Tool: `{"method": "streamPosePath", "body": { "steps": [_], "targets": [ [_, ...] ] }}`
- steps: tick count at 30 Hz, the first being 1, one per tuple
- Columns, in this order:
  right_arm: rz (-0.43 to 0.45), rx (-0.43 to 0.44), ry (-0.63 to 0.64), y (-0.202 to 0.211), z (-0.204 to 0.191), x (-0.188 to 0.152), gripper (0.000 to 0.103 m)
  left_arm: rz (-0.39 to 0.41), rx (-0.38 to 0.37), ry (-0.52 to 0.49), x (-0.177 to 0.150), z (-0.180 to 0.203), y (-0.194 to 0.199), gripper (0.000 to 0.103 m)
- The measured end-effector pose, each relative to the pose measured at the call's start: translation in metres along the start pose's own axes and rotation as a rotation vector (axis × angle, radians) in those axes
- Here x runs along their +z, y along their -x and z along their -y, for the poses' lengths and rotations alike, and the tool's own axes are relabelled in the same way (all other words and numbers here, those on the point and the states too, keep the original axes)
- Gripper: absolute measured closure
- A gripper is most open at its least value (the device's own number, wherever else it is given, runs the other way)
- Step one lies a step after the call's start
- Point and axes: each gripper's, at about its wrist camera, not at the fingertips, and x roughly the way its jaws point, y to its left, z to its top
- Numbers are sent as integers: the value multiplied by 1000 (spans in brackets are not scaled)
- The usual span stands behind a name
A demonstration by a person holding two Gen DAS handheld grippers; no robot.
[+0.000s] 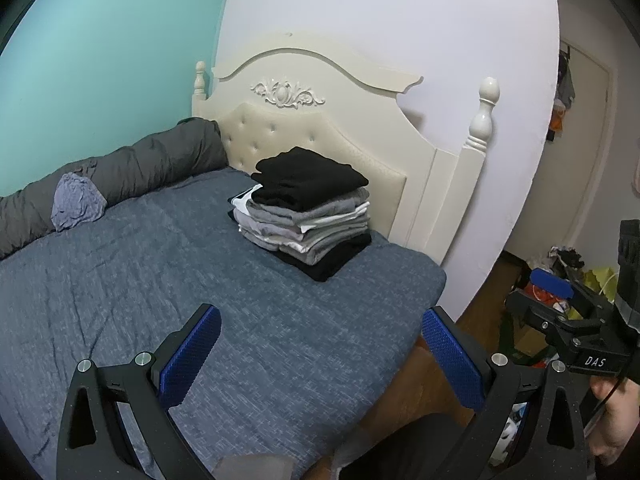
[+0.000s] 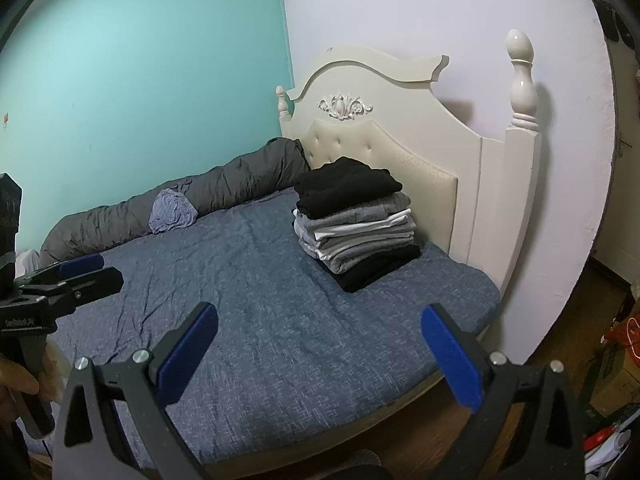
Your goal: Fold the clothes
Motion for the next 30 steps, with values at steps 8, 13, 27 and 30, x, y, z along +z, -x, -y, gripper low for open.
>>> {"method": "streamPosePath", "body": {
  "steps": [8,13,27,30],
  "targets": [
    [6,6,3,0,-1,0,1,2,14,-6,0,0,-1,0],
    [0,7,1,-1,-1,-1,1,4,18,-6,-2,-1,0,1],
    [-6,16,1,-4,-1,0,1,-6,13,12,-2,-4,0,1],
    [-11,19,0,-6,-1,0,1,-1,13,9,-3,-4,0,0]
  ]
}}
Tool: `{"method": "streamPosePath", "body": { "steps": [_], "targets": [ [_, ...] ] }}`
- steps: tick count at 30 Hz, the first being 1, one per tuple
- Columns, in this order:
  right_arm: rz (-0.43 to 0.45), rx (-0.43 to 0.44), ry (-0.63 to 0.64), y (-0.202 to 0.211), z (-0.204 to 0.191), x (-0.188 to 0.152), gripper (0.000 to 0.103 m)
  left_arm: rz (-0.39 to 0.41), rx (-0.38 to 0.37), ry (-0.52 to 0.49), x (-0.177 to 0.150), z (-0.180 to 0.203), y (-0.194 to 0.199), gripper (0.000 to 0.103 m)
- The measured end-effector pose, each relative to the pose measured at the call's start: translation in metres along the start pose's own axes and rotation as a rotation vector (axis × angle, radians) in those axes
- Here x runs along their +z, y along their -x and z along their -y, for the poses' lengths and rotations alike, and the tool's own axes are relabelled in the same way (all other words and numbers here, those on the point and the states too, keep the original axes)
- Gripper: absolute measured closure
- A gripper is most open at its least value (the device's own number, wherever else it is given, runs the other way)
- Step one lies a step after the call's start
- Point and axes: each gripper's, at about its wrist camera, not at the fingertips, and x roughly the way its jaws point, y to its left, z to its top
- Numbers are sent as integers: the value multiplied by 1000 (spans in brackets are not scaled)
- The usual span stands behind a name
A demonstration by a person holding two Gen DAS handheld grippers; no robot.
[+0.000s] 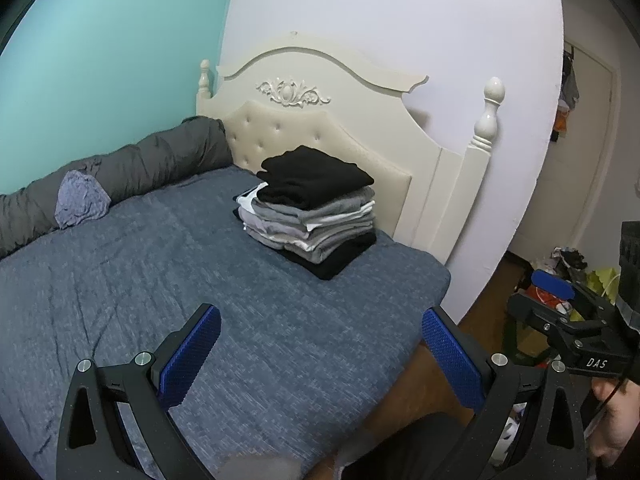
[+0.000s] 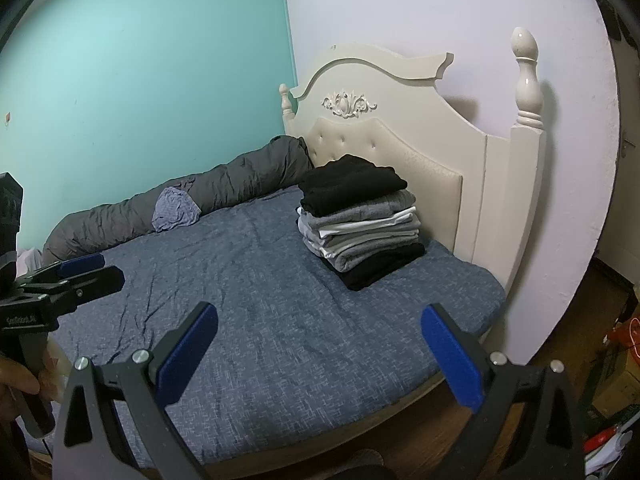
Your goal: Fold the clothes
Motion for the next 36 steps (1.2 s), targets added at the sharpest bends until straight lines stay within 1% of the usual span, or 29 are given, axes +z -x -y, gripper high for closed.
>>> {"method": "streamPosePath", "body": {
  "steps": [20,23,25,36],
  "targets": [
    [-12,0,-9,-2,2,-3,1,11,-2,-15,-2,1,0,1],
    [-11,0,-11,-1,2,-4,1,3,-10,-11,-3,0,-1,1],
    [-12,0,-11,-2,2,-4,1,-12,0,4,-4,-2,-3,1],
    [-17,0,-12,-4,4,-3,1,-14,-10,24,-4,-6,-5,1]
  ]
}}
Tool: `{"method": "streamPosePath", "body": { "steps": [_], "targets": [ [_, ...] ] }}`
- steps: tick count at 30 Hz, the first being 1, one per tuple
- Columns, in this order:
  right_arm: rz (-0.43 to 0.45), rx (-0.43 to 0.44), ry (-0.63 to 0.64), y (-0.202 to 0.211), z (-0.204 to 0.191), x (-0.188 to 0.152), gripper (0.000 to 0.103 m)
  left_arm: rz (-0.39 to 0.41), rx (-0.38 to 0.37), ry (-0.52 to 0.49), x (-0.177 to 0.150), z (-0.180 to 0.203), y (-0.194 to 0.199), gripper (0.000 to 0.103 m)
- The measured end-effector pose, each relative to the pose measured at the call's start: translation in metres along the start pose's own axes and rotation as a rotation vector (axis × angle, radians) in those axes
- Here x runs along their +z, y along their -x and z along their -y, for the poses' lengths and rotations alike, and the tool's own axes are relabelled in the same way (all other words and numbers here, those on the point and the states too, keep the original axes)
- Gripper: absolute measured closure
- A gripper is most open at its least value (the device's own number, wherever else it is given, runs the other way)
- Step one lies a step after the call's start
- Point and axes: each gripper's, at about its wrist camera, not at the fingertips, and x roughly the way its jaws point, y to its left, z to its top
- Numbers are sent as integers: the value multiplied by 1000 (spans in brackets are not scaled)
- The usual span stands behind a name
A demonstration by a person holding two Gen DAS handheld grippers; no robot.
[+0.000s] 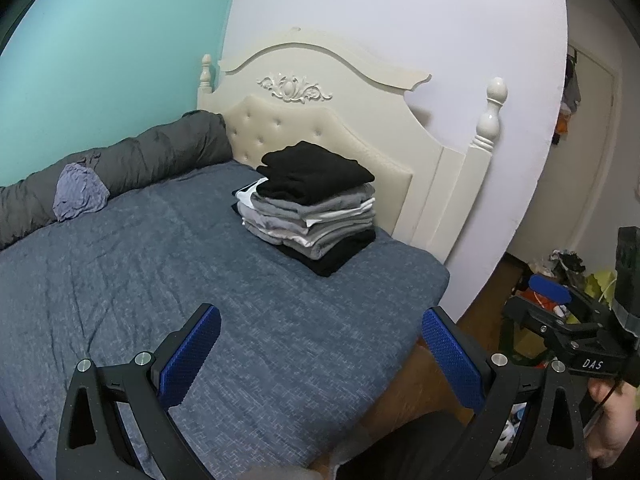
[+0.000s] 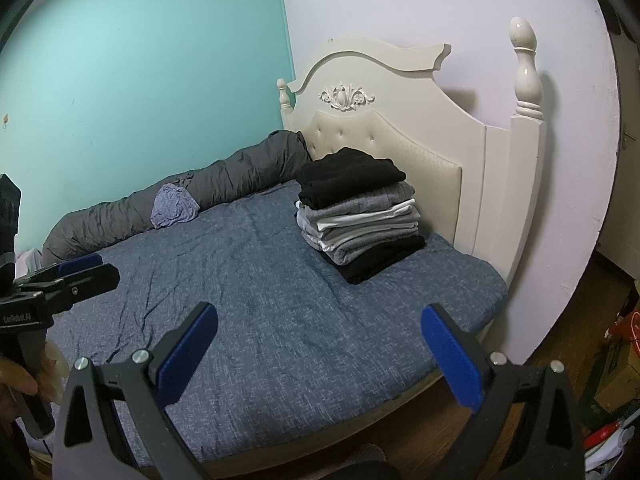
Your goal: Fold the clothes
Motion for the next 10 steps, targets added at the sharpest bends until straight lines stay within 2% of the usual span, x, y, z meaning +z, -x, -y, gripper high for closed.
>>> {"method": "streamPosePath", "body": {
  "steps": [10],
  "targets": [
    [-4,0,-3,-2,2,-2,1,9,-3,-17,-1,2,1,1]
  ]
}}
